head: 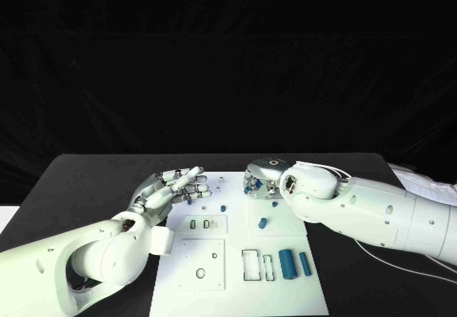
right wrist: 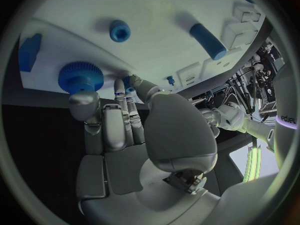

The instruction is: Assemble the parts on the task board

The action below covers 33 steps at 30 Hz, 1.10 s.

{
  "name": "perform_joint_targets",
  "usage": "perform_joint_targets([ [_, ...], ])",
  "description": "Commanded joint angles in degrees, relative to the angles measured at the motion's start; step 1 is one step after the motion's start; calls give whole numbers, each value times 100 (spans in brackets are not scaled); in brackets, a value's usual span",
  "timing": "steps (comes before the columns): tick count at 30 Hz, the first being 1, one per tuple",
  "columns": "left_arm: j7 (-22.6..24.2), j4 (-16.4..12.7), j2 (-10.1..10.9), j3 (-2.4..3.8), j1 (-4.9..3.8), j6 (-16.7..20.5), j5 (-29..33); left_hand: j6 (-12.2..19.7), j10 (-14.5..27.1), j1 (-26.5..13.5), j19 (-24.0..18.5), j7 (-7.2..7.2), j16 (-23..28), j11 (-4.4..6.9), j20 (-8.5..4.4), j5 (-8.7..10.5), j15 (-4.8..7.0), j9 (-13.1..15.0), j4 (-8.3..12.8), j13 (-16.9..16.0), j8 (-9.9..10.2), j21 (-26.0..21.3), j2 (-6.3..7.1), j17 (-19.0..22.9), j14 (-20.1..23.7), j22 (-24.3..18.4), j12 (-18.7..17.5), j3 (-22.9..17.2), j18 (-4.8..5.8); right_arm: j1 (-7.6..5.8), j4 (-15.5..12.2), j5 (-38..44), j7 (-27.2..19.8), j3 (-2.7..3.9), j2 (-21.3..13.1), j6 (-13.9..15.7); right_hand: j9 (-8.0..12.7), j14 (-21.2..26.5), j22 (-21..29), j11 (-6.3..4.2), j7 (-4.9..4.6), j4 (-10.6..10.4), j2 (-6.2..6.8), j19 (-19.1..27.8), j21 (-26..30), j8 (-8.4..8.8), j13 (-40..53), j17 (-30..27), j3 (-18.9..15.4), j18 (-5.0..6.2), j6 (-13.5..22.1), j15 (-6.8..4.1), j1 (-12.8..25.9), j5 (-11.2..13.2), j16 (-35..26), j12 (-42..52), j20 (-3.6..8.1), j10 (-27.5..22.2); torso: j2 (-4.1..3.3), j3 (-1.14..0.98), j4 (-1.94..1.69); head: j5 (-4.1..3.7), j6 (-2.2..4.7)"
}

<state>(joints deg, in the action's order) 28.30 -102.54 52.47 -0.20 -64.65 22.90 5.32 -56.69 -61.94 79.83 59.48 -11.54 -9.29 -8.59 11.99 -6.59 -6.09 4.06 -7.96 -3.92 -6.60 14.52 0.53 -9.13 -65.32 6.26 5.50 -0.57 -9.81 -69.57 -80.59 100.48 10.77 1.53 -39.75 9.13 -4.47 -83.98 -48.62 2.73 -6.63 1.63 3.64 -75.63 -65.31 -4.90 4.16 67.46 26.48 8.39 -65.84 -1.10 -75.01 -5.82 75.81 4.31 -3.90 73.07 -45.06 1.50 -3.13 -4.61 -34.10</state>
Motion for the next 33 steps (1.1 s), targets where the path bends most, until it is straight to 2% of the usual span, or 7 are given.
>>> perform_joint_targets([
  [1,3,9,-1,5,-10,-101,10,22,12,9,-14,-41,30,-36,27,-16,-10,-10,41,5,38,-19,-50,-14,18,-8,-32,-7,-65,0,-48,-64,66,3,8,694,-112,-321,-50,4,34,0,-132,-35,-48,-52,5,5,46,-121,-91,-59,-79,18,35,13,-3,60,-12,0,-17,0,20],
  [6,3,38,10,5,-11,-104,10,24,14,13,-14,-41,35,-36,27,-16,-10,-10,48,5,42,-21,-53,-16,18,-11,-37,-7,-65,-4,-37,-78,193,4,73,964,-131,-314,-85,-2,32,3,-129,-32,-84,-55,3,4,69,-125,-111,-66,-84,47,43,-2,-10,87,-23,3,-16,16,38],
  [11,2,60,25,5,-14,-104,10,27,16,19,-15,-41,44,-37,29,-16,-12,-11,59,6,48,-26,-57,-19,21,-14,-46,-7,-65,-22,66,-81,268,5,211,1104,-137,-310,-93,-1,30,0,-123,-28,-94,-52,1,-1,73,-125,-113,-67,-79,66,44,-11,-13,91,-31,3,-11,27,48],
  [17,5,99,30,5,-24,-106,10,30,19,25,-16,-41,53,-39,30,-16,-13,-12,69,6,54,-30,-61,-22,23,-18,-53,-7,-65,-48,415,-80,289,5,528,1234,-145,-300,-105,6,22,-6,-102,-17,-111,-35,-6,-29,78,-126,-98,-63,-64,88,33,-38,-22,81,-39,0,-14,35,48],
  [22,4,113,32,5,-43,-108,11,34,23,30,-19,-42,65,-41,32,-16,-16,-13,81,7,61,-37,-65,-25,28,-23,-64,-6,-64,-52,654,-82,253,4,755,1165,-148,-297,-116,13,16,-8,-89,-11,-124,-22,-12,-22,83,-127,-85,-57,-57,94,41,-55,-27,63,-55,0,-26,28,46],
  [29,-4,112,37,5,-71,-112,11,35,24,31,-20,-43,68,-41,33,-16,-17,-13,84,7,63,-39,-66,-26,29,-24,-66,-6,-64,-48,811,-118,208,2,966,1054,-150,-295,-117,23,7,-16,-82,0,-130,-5,-18,-20,90,-125,-67,-47,-47,105,47,-69,-32,41,-90,6,-77,13,59],
  [33,-8,115,41,5,-85,-111,11,35,24,31,-20,-43,68,-41,33,-16,-17,-13,84,7,63,-39,-66,-26,29,-24,-66,-6,-64,-47,868,-121,217,2,1029,1031,-152,-293,-124,29,1,-20,-81,5,-137,4,-21,-20,96,-126,-57,-42,-43,106,50,-74,-36,29,-101,13,-97,2,93],
])
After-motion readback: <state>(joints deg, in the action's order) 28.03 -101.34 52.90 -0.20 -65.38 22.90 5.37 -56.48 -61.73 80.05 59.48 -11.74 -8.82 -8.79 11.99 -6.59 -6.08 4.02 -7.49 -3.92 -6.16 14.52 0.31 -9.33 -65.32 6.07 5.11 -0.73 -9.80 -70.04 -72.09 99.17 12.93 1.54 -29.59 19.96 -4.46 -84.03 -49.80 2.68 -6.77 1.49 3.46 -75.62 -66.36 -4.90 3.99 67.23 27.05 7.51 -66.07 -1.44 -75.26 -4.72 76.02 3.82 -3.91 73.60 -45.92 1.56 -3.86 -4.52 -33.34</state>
